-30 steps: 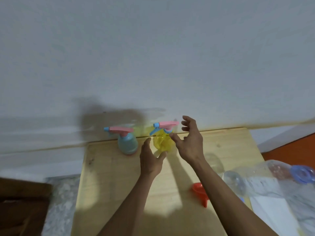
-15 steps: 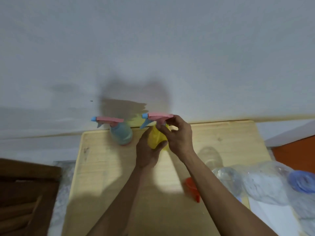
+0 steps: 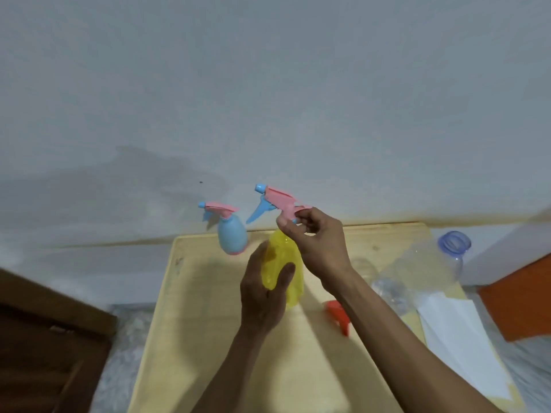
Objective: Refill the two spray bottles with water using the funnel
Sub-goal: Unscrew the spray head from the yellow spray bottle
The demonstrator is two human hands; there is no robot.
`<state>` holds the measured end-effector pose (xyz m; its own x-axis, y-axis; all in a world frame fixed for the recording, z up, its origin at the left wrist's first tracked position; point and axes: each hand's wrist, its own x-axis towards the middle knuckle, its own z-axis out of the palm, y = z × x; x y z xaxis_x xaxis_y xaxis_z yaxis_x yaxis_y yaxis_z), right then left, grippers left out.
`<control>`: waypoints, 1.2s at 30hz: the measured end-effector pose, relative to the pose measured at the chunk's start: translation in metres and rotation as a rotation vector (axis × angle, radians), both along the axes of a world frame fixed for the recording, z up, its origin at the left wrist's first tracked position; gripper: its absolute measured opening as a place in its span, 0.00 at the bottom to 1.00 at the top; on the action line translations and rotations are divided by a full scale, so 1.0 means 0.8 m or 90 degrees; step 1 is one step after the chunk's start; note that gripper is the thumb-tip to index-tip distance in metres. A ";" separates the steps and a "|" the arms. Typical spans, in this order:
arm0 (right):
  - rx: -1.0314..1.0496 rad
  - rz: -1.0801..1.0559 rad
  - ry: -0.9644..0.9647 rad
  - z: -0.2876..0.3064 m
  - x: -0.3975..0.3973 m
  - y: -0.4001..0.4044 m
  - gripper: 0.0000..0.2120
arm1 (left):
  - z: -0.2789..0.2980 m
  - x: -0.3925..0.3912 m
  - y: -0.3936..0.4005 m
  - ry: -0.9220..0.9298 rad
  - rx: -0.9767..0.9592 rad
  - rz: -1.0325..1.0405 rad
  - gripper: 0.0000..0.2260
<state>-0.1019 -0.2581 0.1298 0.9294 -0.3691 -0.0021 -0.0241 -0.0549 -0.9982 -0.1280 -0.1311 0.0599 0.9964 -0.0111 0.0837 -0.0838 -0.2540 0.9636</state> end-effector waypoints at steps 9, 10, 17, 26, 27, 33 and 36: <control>0.004 -0.007 -0.051 0.039 -0.104 0.051 0.14 | 0.043 -0.112 0.030 -0.056 -0.067 0.053 0.17; -0.002 -0.008 -0.057 0.042 -0.113 0.054 0.14 | 0.047 -0.121 0.032 -0.064 -0.078 0.056 0.17; 0.002 0.002 -0.081 0.059 -0.157 0.067 0.11 | 0.060 -0.157 0.040 -0.064 -0.104 0.060 0.27; 0.071 0.064 -0.065 0.062 -0.167 0.065 0.09 | 0.062 -0.165 0.038 -0.029 -0.113 0.063 0.28; 0.090 0.061 -0.063 0.064 -0.168 0.067 0.11 | 0.064 -0.163 0.039 -0.031 -0.114 0.065 0.29; 0.103 -0.018 -0.169 0.092 -0.170 0.067 0.13 | 0.096 -0.157 0.037 -0.064 -0.122 0.041 0.29; 0.116 0.001 -0.146 0.091 -0.171 0.069 0.12 | 0.101 -0.152 0.039 -0.075 -0.128 0.040 0.28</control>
